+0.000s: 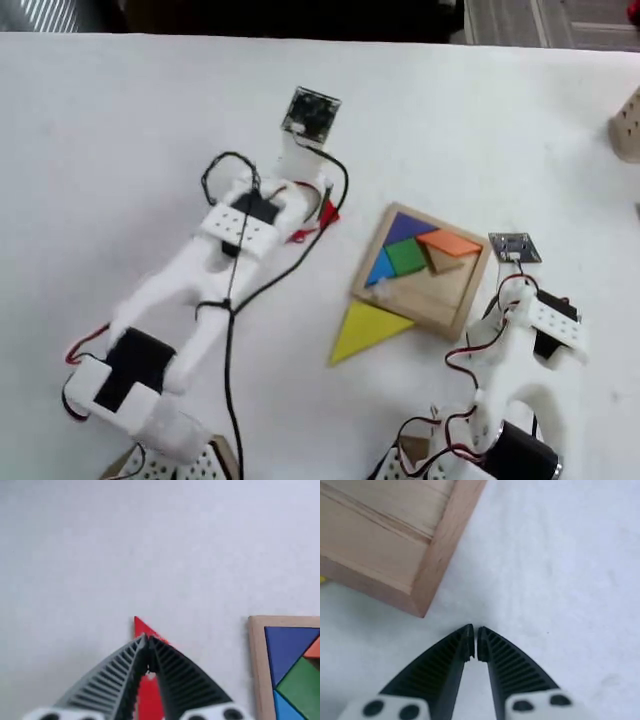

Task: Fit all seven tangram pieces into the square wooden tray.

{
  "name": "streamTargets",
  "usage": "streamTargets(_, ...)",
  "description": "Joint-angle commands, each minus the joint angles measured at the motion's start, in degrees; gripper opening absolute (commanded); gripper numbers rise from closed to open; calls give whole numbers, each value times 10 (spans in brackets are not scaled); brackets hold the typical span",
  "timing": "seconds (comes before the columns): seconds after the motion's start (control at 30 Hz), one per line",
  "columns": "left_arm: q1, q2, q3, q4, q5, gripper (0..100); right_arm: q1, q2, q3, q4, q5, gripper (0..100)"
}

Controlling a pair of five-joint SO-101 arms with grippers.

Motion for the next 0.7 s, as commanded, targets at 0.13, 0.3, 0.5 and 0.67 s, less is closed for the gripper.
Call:
streamTargets(0.13, 44, 142, -117, -87, 10, 20, -1, -7, -2, -5, 8, 18)
streamTargets(0.3, 35, 256, -239, -57, 11, 20, -2, -7, -2, -4, 8, 18)
streamTargets(0.5, 9, 323, -319, -39, 23, 20, -2, -7, -2, -4, 8, 18)
streamTargets(0.67, 5, 348, -325, -35, 57, 20, -1, -7, -2, -4, 8, 18)
